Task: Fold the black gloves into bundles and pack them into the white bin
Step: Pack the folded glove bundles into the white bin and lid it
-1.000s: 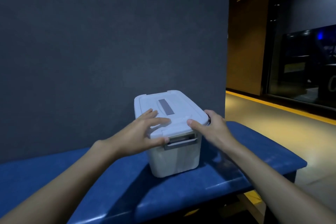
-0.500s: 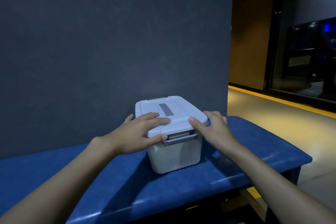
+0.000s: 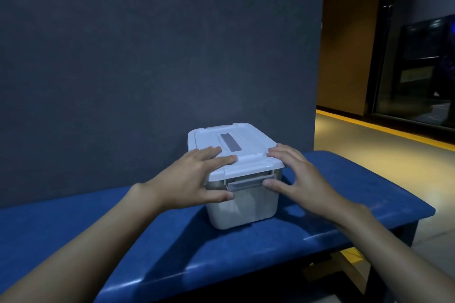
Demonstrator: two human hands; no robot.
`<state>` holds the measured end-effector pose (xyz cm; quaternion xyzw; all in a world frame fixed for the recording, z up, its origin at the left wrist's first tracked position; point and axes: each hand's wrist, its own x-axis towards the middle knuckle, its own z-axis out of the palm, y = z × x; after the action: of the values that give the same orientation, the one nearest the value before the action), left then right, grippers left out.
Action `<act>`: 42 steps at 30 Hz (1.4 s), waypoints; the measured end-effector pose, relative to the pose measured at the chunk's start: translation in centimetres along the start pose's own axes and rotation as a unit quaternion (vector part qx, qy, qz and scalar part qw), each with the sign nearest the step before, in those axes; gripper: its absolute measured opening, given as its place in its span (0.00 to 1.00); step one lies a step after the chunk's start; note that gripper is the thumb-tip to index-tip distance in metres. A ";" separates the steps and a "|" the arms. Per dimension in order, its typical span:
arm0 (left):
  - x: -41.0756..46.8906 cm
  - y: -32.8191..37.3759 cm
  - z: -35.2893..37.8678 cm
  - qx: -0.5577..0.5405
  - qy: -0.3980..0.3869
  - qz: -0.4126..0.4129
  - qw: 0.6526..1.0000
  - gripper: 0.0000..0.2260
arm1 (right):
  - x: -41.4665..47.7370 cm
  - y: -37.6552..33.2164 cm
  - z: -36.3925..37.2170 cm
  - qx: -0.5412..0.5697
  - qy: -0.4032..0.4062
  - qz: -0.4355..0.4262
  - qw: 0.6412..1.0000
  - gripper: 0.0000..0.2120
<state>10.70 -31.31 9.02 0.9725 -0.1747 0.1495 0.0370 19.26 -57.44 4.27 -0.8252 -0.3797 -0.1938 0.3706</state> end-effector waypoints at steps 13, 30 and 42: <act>0.3 0.1 1.1 -0.034 0.060 -0.016 0.998 0.26 | 0.8 -0.6 0.9 0.032 0.082 0.009 0.996 0.25; 1.3 2.4 3.1 0.057 0.304 0.068 0.949 0.23 | 1.6 -1.4 0.2 0.066 0.136 0.167 0.974 0.12; -0.3 -3.5 1.4 0.077 0.150 0.021 0.985 0.30 | 3.7 -4.4 1.0 0.120 -0.014 0.267 0.956 0.15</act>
<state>12.01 -28.08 7.54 0.9352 -0.1753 0.3073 -0.0155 18.29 -52.98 7.87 -0.8484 -0.1717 -0.0289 0.5000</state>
